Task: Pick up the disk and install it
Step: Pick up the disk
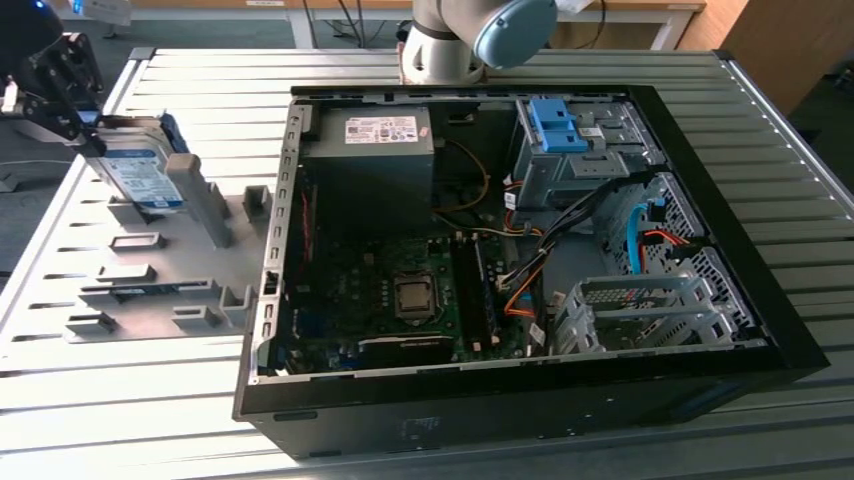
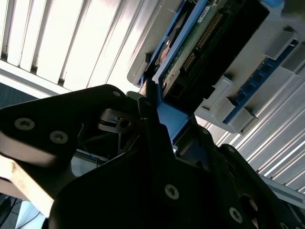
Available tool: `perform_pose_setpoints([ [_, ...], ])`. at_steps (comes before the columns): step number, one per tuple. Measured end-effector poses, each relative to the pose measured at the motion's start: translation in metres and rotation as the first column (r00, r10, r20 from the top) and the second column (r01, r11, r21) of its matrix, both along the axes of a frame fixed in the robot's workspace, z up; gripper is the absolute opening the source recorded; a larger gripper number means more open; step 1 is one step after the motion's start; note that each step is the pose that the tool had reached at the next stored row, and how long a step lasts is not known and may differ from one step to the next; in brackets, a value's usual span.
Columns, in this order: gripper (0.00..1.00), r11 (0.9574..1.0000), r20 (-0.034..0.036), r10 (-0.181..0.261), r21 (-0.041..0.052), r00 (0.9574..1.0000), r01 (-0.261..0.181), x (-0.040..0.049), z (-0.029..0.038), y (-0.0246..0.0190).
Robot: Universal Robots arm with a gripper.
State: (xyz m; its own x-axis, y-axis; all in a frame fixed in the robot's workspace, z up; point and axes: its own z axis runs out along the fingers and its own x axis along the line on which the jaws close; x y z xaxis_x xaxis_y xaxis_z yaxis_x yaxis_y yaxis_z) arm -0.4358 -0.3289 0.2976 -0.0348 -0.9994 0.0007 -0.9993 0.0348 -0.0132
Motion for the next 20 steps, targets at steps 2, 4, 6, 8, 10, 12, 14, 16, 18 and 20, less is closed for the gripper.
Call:
perform_pose_setpoints([
  [2,0.36,1.0000,0.0000,0.000,0.0000,1.0000,0.000,0.0000,0.0031,0.0001],
  [4,0.36,1.0000,0.0000,0.000,-0.0001,1.0000,0.000,0.0000,0.0064,0.0002],
  [6,0.36,1.0000,0.0000,0.000,-0.0001,1.0000,0.000,0.0000,0.0090,0.0003],
  [8,0.36,1.0000,0.0002,0.000,0.0000,1.0000,0.000,0.0000,0.0090,0.0004],
  [10,0.36,1.0000,0.0002,0.000,0.0000,1.0000,0.000,0.0000,0.0090,0.0004],
  [12,0.36,1.0000,0.0000,0.000,-0.0001,1.0000,0.000,0.0000,0.0091,0.0004],
  [14,0.36,1.0000,-0.0001,0.000,-0.0001,1.0000,0.000,0.0000,0.0092,0.0004],
  [16,0.36,1.0000,-0.0001,0.000,-0.0001,1.0000,0.000,0.0000,0.0091,0.0005],
  [18,0.36,1.0000,0.0000,0.000,-0.0001,1.0000,0.000,0.0000,0.0091,0.0005],
  [20,0.36,1.0000,-0.0001,0.000,-0.0001,1.0000,0.000,0.0000,0.0094,0.0005],
])
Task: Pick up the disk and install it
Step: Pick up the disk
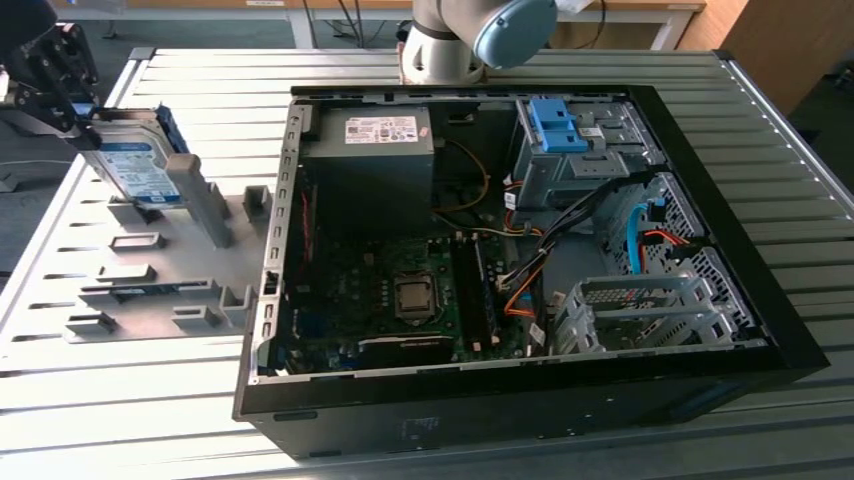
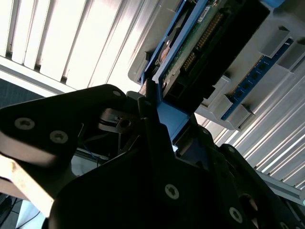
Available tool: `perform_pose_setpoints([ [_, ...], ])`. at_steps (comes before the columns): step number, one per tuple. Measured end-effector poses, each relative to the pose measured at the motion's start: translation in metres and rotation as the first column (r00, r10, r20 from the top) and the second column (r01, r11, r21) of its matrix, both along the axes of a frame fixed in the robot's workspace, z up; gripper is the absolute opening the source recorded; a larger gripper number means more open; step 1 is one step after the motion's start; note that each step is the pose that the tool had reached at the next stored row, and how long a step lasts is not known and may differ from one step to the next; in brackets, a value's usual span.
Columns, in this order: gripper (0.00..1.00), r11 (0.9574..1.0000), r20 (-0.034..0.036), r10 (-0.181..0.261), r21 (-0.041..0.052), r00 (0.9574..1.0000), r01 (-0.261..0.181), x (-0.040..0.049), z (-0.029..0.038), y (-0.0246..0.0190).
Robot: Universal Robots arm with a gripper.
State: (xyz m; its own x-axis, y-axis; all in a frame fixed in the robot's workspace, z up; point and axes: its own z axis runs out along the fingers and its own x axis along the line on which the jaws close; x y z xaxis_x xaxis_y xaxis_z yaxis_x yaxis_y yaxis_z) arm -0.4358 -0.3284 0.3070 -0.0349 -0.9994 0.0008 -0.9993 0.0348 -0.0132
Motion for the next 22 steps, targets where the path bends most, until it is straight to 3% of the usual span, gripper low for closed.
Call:
perform_pose_setpoints([
  [22,0.36,1.0000,0.0006,0.000,0.0002,1.0000,0.000,0.0000,0.0339,0.0000],
])
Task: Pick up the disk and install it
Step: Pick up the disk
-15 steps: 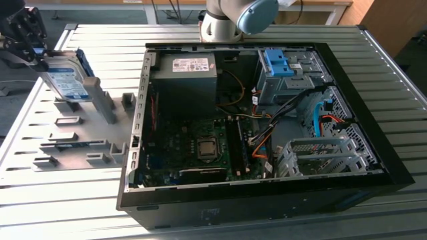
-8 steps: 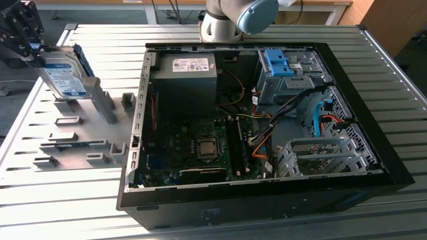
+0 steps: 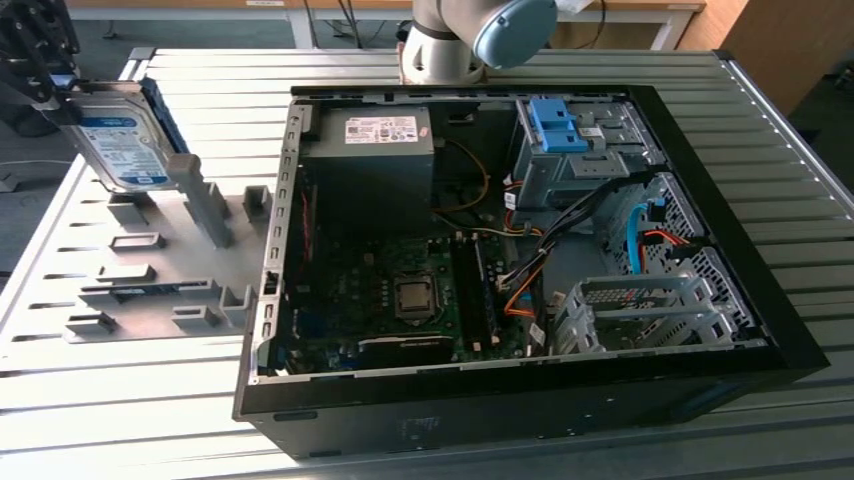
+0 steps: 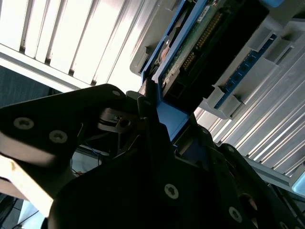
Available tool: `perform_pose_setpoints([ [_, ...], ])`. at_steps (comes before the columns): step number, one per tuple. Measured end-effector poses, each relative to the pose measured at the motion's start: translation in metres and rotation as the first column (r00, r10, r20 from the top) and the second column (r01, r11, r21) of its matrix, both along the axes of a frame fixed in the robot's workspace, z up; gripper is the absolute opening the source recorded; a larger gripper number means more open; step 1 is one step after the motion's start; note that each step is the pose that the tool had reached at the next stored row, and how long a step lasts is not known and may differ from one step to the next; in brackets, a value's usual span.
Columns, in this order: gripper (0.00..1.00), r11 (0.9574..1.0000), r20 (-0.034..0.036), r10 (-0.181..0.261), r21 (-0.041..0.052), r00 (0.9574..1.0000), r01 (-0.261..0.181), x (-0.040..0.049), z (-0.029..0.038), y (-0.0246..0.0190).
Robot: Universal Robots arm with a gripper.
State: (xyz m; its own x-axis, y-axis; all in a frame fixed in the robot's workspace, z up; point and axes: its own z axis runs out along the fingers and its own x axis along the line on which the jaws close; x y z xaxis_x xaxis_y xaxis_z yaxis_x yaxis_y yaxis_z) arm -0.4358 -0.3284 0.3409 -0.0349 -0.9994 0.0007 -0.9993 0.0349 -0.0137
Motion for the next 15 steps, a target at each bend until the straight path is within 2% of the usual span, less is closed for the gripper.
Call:
perform_pose_setpoints([
  [11,0.36,1.0000,0.0007,0.000,-0.0001,1.0000,0.000,-0.0001,0.0004,0.0000],
  [15,0.36,1.0000,0.0005,0.000,-0.0002,1.0000,0.000,0.0000,0.0026,0.0000],
])
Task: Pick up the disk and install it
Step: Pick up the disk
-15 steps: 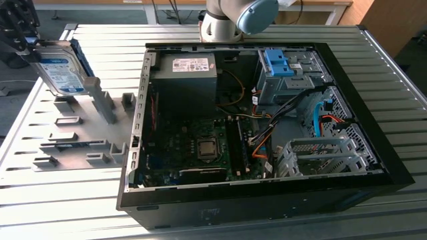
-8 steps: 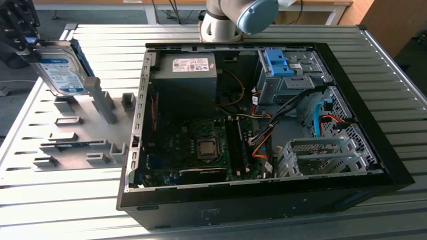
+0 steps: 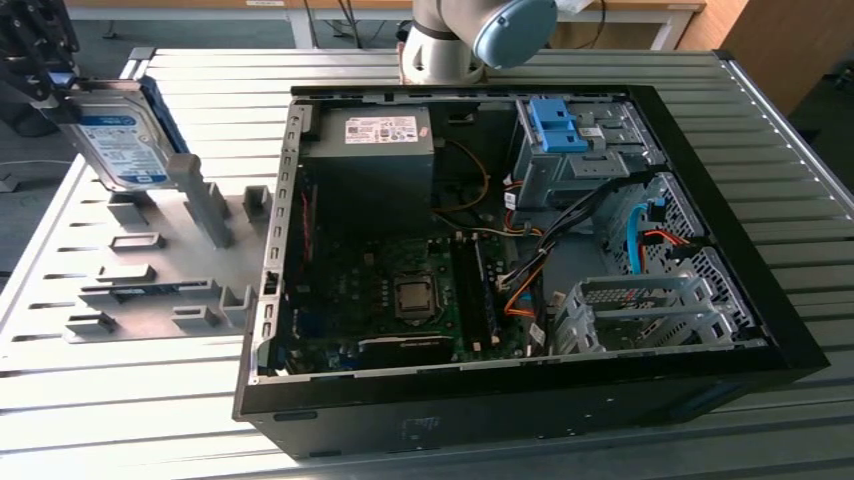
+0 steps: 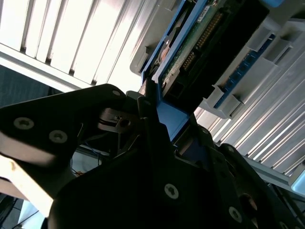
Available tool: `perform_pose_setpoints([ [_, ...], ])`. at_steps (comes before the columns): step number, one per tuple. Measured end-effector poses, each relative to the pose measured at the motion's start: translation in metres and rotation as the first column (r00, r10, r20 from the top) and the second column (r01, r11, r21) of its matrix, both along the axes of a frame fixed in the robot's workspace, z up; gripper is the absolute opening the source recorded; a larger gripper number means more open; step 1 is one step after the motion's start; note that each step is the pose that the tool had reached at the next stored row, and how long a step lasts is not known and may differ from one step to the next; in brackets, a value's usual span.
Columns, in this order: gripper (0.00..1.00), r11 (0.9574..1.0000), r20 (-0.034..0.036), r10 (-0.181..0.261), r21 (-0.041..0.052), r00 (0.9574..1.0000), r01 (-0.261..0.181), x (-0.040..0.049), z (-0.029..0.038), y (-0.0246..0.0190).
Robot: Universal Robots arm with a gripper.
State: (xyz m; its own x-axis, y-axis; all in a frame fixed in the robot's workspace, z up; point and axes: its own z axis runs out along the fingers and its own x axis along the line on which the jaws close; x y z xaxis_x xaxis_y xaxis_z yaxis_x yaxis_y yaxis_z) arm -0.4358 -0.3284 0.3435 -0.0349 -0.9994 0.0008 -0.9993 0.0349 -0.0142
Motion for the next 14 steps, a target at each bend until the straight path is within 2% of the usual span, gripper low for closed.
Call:
perform_pose_setpoints([
  [2,0.36,1.0000,0.0000,0.000,0.0000,1.0000,0.000,0.0000,0.0017,0.0000],
  [3,0.36,1.0000,0.0002,0.000,0.0001,1.0000,0.000,0.0000,0.0083,0.0000],
  [14,0.36,1.0000,0.0001,0.000,0.0000,1.0000,0.000,0.0000,0.0194,0.0000],
])
